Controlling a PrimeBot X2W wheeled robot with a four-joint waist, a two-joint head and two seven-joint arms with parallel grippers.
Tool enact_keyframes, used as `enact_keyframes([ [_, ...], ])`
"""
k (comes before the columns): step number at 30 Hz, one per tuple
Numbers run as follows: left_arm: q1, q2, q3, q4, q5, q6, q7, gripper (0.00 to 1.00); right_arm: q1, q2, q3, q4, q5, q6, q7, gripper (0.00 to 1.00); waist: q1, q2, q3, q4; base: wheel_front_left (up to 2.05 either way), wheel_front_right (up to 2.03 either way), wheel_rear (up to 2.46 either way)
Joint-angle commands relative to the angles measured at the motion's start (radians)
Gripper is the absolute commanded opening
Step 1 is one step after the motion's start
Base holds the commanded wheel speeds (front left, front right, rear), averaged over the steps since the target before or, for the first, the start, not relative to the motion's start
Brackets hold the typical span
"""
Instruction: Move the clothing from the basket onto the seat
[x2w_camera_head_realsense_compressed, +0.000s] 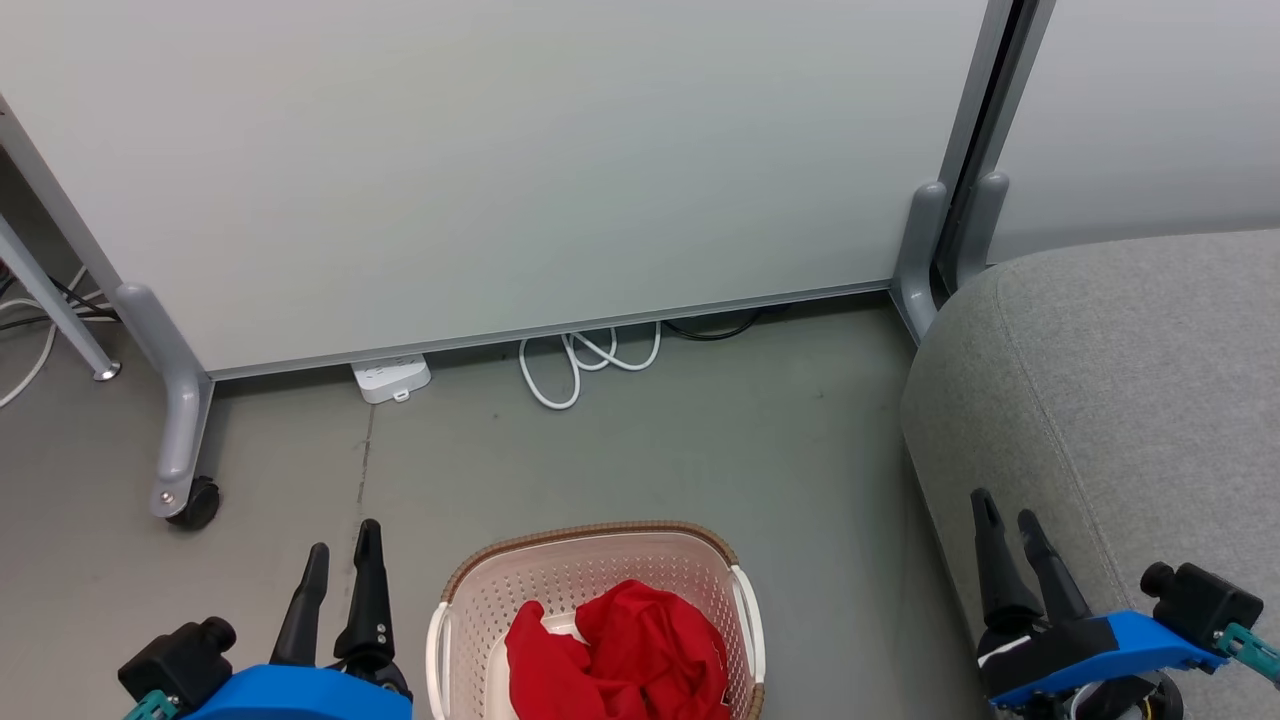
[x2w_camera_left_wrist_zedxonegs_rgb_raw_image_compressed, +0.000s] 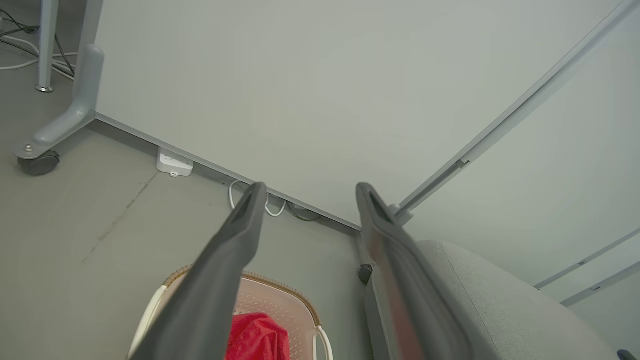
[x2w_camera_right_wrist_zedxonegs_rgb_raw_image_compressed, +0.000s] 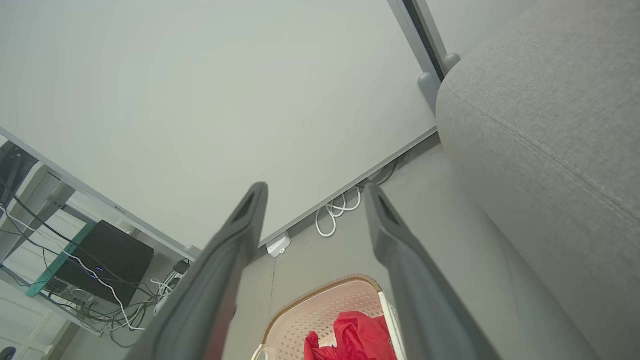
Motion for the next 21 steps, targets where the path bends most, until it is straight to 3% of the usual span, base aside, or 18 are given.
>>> enact_keyframes([
  [1,-0.013,0.008,-0.006,-0.012,0.029,0.003,-0.012,1.00,-0.012,-0.005,0.002,-0.016,-0.031,0.000,-0.008,1.00,-0.0001,-0.0001,0.000,0.000,0.00,0.00,0.00],
  [21,-0.008,0.010,-0.040,-0.006,0.219,0.019,-0.064,1.00,0.006,-0.006,0.003,-0.031,-0.248,0.000,-0.019,1.00,-0.0001,-0.0001,-0.003,0.000,0.00,0.00,0.00],
])
